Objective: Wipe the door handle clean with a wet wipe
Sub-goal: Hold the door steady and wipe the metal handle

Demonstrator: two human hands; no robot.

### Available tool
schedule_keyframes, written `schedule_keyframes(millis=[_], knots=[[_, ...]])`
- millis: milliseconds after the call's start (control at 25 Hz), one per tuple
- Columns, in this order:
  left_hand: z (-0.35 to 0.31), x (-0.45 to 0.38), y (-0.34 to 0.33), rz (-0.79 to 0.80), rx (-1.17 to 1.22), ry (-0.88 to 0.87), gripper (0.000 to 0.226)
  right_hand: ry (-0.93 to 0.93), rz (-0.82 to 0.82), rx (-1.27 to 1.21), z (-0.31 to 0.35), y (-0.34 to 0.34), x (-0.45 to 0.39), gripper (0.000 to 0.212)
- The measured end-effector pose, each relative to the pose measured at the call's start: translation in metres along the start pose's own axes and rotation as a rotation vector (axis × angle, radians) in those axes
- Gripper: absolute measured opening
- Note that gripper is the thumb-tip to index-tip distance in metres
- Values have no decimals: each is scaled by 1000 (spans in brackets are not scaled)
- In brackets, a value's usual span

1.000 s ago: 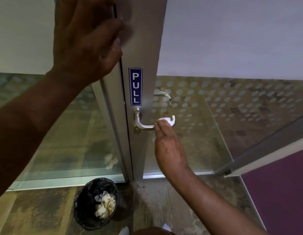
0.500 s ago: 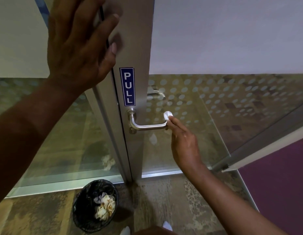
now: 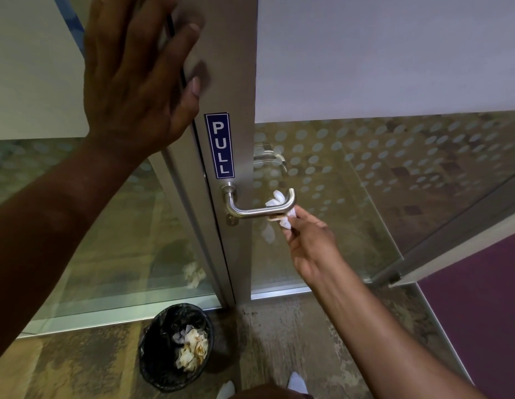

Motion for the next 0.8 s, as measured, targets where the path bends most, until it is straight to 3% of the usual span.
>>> schedule_keyframes(millis=[240, 400, 520, 680, 800], knots=[[-2, -2, 3, -7, 3, -16, 54, -175, 161, -240, -48, -40, 3, 40], [-3, -1, 4, -8, -11, -22, 56, -301, 260, -282, -88, -74, 14, 23], [-3, -1, 4, -6, -9, -27, 56, -269, 213, -284, -91, -77, 8, 17], [-4, -1, 4, -10, -15, -31, 56, -247, 155, -279, -81, -46, 11, 26], [-7, -3, 6, -28, -13, -35, 56, -222, 196, -283, -72, -55, 1, 25]])
Point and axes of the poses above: each hand's wrist, its own x-axis away from the middle knuckle, its own y-axis out of the back of the hand, z = x × y, the point moved 10 cm from there along -x, towards the middle knuckle, and after that the axes turned 11 degrees about z, right-handed, at the moved point
